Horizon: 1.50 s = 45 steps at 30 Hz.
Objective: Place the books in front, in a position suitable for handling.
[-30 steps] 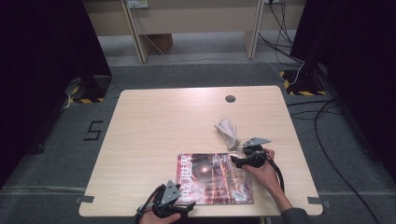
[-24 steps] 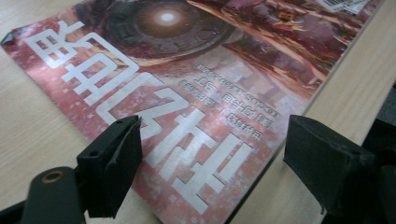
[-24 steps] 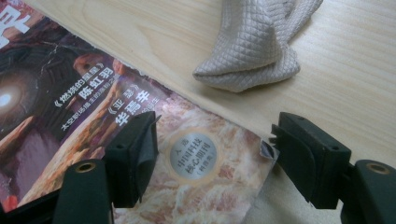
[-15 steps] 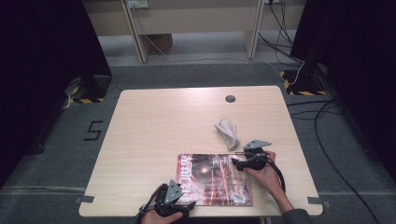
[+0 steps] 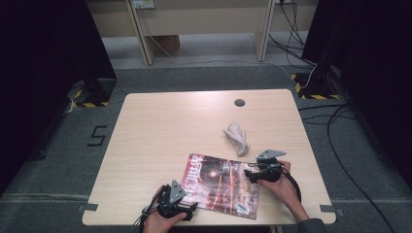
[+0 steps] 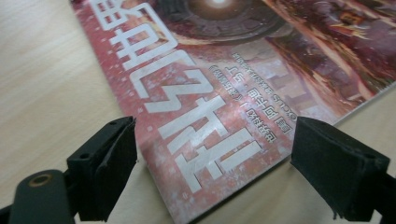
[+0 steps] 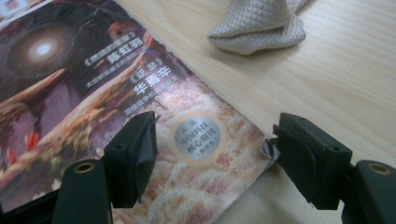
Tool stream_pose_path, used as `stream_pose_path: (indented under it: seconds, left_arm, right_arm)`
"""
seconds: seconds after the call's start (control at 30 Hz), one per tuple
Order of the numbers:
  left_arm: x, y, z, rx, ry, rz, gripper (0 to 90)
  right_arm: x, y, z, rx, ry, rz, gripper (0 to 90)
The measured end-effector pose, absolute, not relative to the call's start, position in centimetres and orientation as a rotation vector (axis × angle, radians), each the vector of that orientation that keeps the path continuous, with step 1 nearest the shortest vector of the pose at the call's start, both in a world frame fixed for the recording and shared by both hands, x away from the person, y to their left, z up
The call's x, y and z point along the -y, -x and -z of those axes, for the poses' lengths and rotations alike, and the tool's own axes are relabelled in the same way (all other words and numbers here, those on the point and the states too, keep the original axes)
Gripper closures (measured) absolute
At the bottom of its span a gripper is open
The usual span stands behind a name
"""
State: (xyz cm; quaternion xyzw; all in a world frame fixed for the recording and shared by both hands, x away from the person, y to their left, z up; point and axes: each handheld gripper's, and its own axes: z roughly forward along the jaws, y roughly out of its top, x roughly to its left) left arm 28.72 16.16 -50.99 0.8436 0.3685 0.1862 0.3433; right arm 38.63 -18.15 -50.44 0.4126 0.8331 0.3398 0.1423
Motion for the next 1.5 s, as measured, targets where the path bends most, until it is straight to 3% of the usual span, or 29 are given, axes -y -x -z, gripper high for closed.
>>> stream_pose_path:
  seconds: [0.47,0.7,0.87,1.1,1.3,1.5]
  left_arm:
    - [-17.5,-33.0,50.8,-1.083,-2.152,-0.609,18.2]
    - [-17.4,-34.7,50.9,-1.125,-2.117,-0.675,26.5]
    - [-17.1,-34.3,50.8,-1.111,-2.116,-0.596,23.3]
    - [-15.4,-30.9,50.9,-1.001,-2.185,-0.472,23.0]
    - [-15.7,-31.6,50.9,-1.035,-2.178,-0.483,16.5]
    - [-16.1,-33.0,50.8,-1.051,-2.182,-0.567,20.0]
  right_arm:
    - [19.3,-35.0,50.2,-2.463,-1.156,-0.963,29.0]
    - [18.6,-33.0,50.1,-2.51,-1.076,-0.959,28.4]
    - [18.1,-32.1,50.2,-2.538,-1.06,-0.983,29.1]
    - [17.7,-31.4,50.1,-2.541,-1.018,-0.984,30.3]
    - [17.4,-31.1,50.1,-2.543,-1.008,-0.969,29.4]
    - [16.6,-31.0,50.2,-2.553,-1.015,-0.976,29.3]
